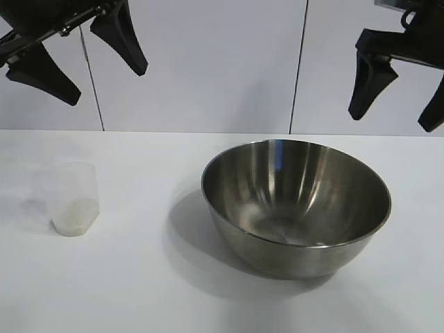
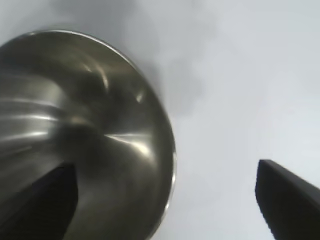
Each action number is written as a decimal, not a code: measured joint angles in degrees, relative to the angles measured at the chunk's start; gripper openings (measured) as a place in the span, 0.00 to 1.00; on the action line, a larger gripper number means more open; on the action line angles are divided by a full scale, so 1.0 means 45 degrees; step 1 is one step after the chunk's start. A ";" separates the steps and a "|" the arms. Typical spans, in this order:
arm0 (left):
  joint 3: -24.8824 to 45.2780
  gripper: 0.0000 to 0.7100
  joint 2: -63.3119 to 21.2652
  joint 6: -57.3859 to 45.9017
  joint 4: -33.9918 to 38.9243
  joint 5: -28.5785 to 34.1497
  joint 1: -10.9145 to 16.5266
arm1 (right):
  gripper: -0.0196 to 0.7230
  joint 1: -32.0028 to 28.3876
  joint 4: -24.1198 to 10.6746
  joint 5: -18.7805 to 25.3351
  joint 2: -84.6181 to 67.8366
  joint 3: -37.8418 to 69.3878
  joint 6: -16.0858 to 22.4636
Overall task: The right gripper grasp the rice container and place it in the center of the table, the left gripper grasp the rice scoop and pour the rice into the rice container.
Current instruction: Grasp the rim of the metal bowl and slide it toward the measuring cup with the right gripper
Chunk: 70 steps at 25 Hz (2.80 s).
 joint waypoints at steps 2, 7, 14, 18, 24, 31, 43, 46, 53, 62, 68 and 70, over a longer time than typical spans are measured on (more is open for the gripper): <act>0.0000 0.98 0.0000 0.0000 0.0000 0.0000 0.0000 | 0.92 0.0000 0.0001 -0.0794 0.0000 0.0569 0.0032; 0.0000 0.98 0.0000 0.0000 0.0000 0.0000 0.0000 | 0.92 0.0000 0.0072 -0.2354 0.0241 0.1937 0.0058; 0.0000 0.98 0.0000 0.0000 0.0000 0.0000 0.0000 | 0.92 0.0000 0.1900 -0.3269 0.1571 0.2136 -0.0875; 0.0000 0.98 0.0000 0.0000 0.0000 0.0000 0.0000 | 0.91 0.0423 0.2176 -0.3606 0.2207 0.2136 -0.1178; 0.0000 0.98 0.0000 0.0000 0.0000 0.0000 0.0000 | 0.66 0.1340 0.2009 -0.4010 0.2820 0.2136 -0.0506; 0.0000 0.98 0.0000 0.0000 0.0000 0.0000 0.0000 | 0.15 0.1370 0.1578 -0.3872 0.2865 0.2136 -0.0076; 0.0000 0.98 0.0000 0.0000 0.0000 -0.0011 0.0000 | 0.04 0.0399 0.4129 -0.2969 0.1896 0.1636 -0.1751; 0.0000 0.98 0.0000 0.0000 0.0000 -0.0011 0.0000 | 0.04 0.0343 0.4511 -0.2872 0.1882 0.1600 -0.2065; 0.0000 0.98 0.0000 0.0000 0.0000 -0.0014 0.0000 | 0.04 0.1682 0.4547 -0.3333 0.1882 0.1600 -0.2088; 0.0000 0.98 0.0000 0.0000 0.0000 -0.0014 0.0000 | 0.04 0.2455 0.4258 -0.3912 0.2858 0.1024 -0.1358; 0.0000 0.98 0.0000 0.0000 0.0000 -0.0014 0.0000 | 0.04 0.2455 0.4129 -0.4033 0.3621 0.0627 -0.1276; 0.0000 0.98 0.0000 0.0000 0.0000 -0.0014 0.0000 | 0.04 0.2455 0.4115 -0.4059 0.3721 0.0625 -0.1276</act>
